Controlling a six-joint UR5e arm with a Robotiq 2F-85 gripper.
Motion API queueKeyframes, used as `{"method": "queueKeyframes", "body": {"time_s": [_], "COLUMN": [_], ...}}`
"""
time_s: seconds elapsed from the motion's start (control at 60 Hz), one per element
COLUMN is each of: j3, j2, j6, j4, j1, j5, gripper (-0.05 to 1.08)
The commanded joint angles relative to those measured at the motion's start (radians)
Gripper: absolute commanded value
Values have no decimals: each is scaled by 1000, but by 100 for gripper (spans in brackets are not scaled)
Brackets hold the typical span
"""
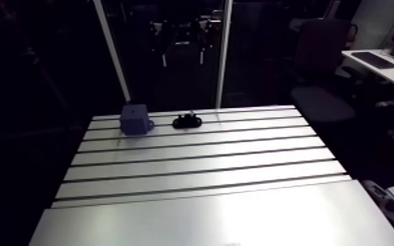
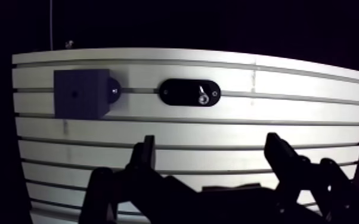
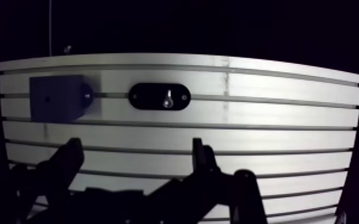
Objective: Pick up the M10 bolt and insert it into the hole until fully seated.
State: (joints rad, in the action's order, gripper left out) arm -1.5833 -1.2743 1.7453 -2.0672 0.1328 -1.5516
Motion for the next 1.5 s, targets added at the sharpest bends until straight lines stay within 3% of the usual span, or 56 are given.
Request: {"method": "queueKeyframes", "body": {"time_s": [0.017,0.133,0.35,0.583,0.983,1.5], "j3": [-50,-63,-62,-53,-38,-39], "j2": [23,41,73,109,182,195], "j6": [0,0,0,1,14,26], "j4": [-51,-83,-89,-93,-112,-112], "j1": [19,21,19,19,21,21], "j5": [3,3,6,6,3,0], "gripper": [1,4,25,37,48,50]}}
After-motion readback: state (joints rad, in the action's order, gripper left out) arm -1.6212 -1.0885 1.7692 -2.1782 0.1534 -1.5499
